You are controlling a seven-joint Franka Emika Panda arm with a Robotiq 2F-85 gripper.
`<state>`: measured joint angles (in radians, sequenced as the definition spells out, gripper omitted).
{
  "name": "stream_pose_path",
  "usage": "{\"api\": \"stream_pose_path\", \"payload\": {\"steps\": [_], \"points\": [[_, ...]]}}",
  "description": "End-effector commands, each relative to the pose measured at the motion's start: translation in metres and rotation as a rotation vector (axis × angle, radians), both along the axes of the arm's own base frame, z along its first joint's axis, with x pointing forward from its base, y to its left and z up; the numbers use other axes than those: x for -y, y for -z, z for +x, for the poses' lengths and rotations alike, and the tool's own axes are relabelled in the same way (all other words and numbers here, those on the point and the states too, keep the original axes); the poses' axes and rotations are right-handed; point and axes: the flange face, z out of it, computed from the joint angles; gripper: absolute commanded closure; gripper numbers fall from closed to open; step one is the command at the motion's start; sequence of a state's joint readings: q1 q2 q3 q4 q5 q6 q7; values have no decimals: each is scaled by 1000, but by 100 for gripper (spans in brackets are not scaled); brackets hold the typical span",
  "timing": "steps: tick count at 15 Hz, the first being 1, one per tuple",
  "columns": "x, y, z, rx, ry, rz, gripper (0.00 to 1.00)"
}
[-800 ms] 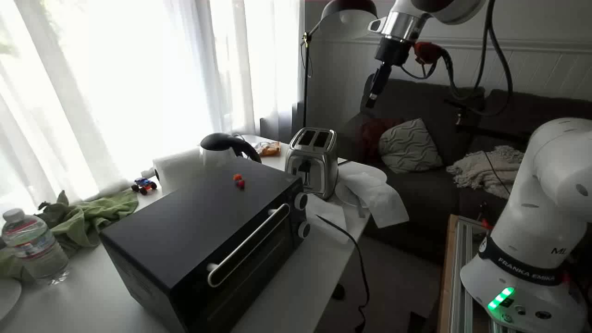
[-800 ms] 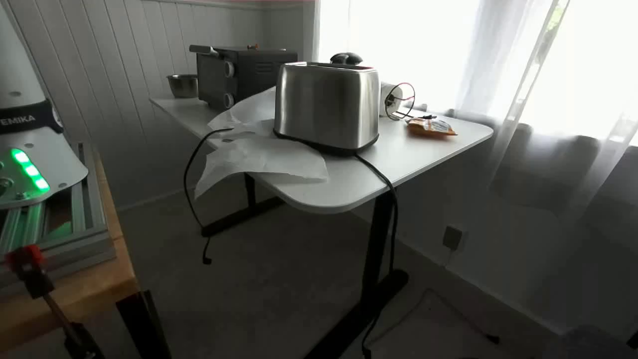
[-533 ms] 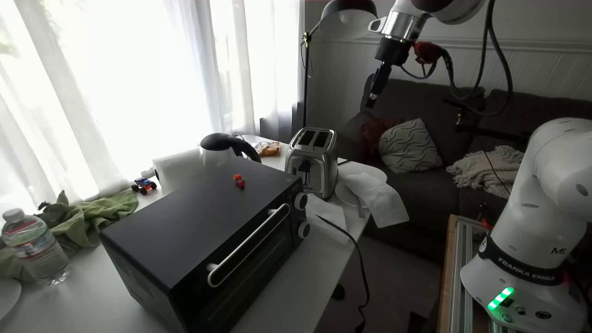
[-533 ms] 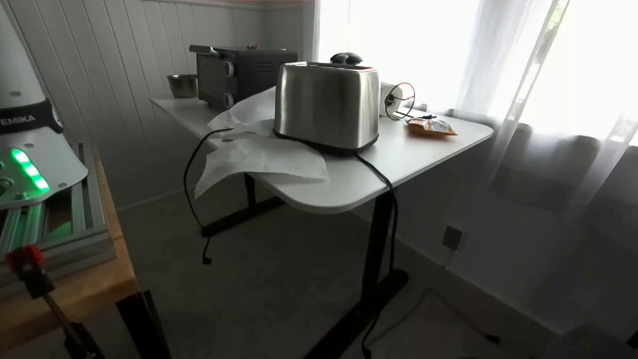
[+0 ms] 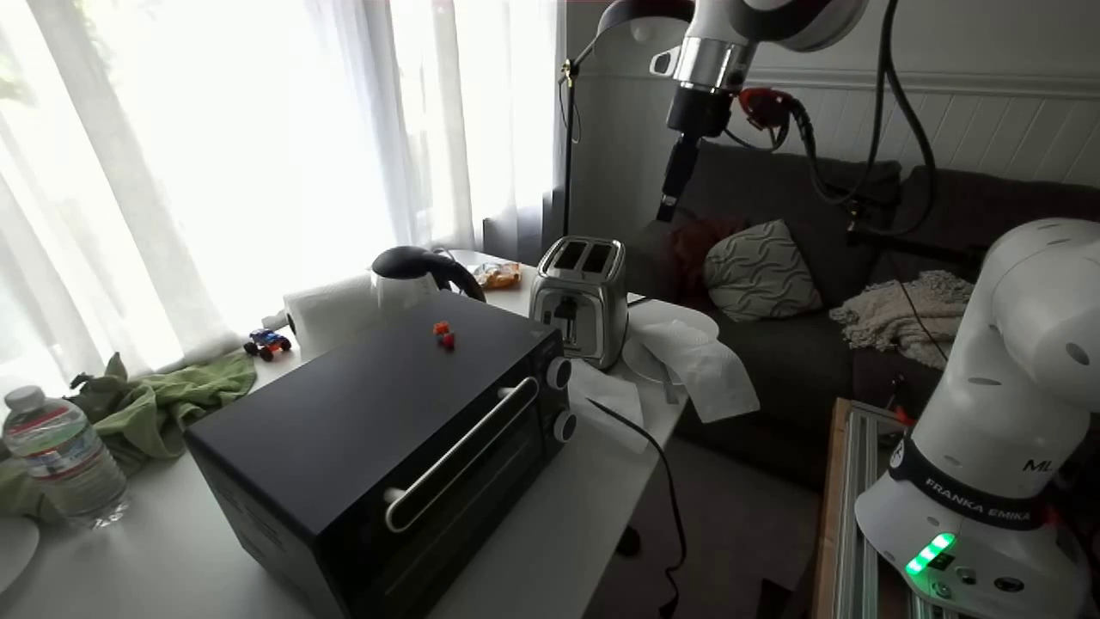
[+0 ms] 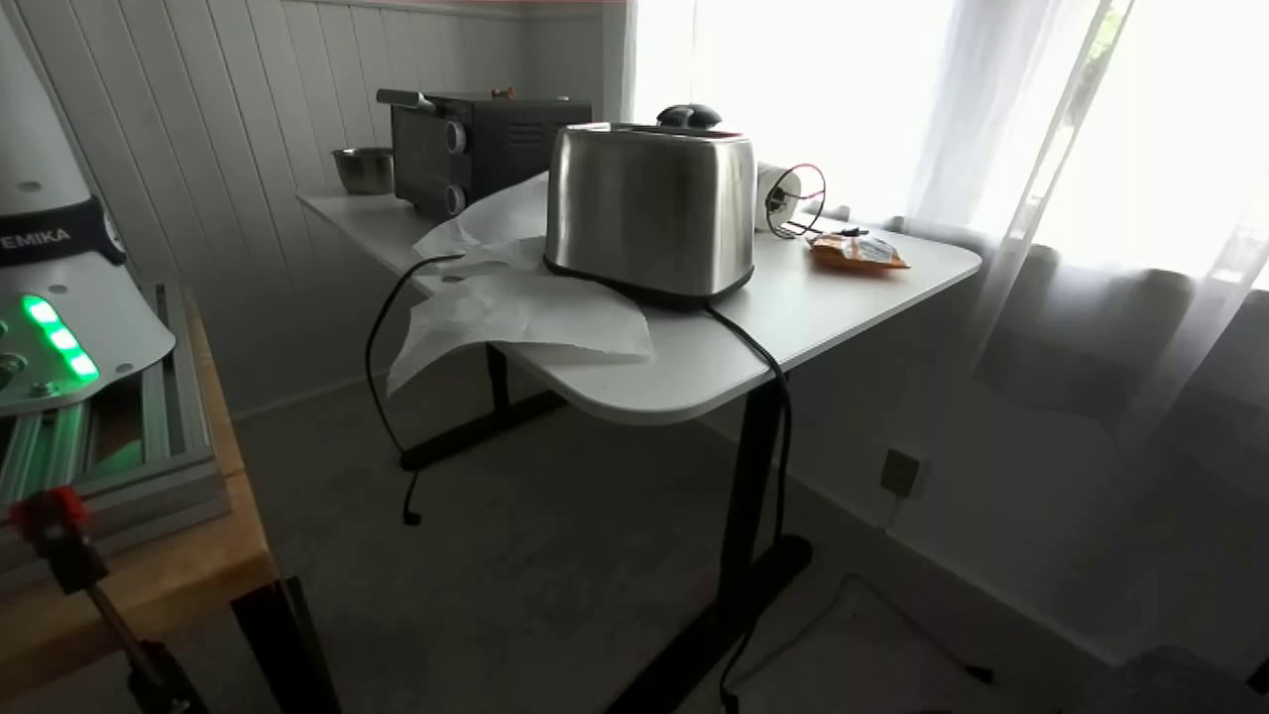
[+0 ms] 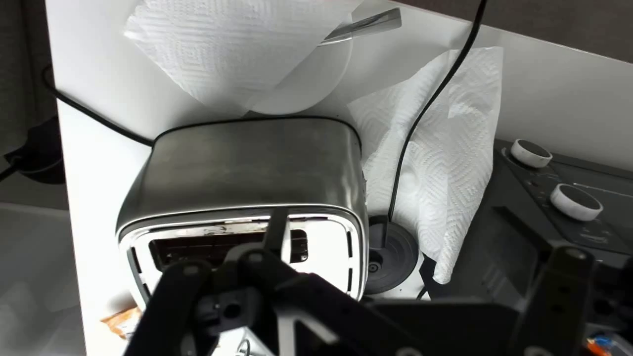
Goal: Turn the upper knob to the right on the oven
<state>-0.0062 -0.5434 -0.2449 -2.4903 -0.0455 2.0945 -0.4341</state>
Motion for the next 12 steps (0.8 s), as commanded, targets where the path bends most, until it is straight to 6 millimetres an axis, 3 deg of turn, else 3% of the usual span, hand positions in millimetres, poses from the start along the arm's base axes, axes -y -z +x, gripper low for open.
{"api": "stream_pose_path", "payload": {"steps": [1,4,8,9,12], "points": [[-50,18,18,-32,42,-90,0],[-96,47,31,-37,49,-130,0],[-141,91,42,-33,71,-154,0],[-127,73,38,-47,59,-130,0],[-132,83,40,-60,56,-131,0]]}}
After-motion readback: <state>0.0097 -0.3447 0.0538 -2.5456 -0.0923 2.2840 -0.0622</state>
